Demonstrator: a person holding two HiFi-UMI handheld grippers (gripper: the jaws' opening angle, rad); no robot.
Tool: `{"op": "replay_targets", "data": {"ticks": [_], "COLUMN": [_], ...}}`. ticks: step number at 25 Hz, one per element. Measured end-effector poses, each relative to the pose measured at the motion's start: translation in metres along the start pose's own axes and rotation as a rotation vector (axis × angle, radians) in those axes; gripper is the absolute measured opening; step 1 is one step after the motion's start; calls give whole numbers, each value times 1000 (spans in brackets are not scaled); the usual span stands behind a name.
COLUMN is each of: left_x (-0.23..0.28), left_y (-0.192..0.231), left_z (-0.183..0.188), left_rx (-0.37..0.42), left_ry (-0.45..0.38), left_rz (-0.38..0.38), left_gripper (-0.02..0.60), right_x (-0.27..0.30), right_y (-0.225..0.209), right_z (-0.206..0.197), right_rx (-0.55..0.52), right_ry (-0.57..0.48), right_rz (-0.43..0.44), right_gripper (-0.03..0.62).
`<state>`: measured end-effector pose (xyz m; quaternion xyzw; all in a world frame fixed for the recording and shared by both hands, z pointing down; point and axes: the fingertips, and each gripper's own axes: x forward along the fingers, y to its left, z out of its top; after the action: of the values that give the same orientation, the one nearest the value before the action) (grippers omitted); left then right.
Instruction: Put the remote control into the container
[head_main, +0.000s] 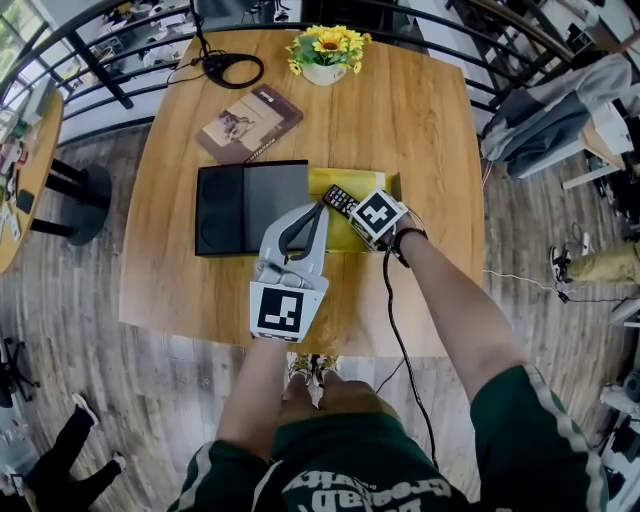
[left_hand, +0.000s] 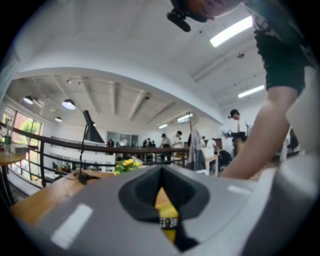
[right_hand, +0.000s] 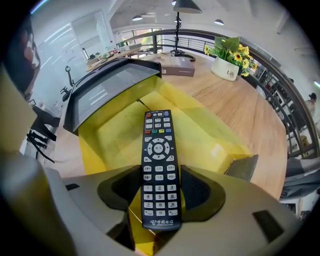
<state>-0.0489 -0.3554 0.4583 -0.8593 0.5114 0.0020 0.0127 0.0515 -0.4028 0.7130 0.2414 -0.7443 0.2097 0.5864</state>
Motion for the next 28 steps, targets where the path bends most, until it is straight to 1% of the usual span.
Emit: {"op": "replay_targets", "data": {"ticks": [4, 7, 11, 17, 22, 28], "left_x": [-4, -8, -11, -17, -19, -29], "left_y": [3, 5, 7, 2, 1, 6], "left_z": [2, 1, 5, 5, 16, 44], "left_rx": [-3, 2, -2, 17, 28, 31], "left_ry": [0, 11, -2, 26, 18, -25], "left_rz": [3, 2, 6, -11, -19, -11], "left_gripper": [-3, -3, -3, -3, -3, -3], "right_x": [-1, -4, -10, -22, -37, -64], "right_y": [8, 5, 0, 0, 3, 8], "right_z": [-1, -1, 0, 1, 7, 13], "right_rx": [-13, -9, 5, 22, 34, 45], "right_ry": [6, -18, -42, -59, -87, -127], "right_rz": [33, 12, -8, -19, -41, -45], "right_gripper": [276, 276, 276, 276, 276, 276]}}
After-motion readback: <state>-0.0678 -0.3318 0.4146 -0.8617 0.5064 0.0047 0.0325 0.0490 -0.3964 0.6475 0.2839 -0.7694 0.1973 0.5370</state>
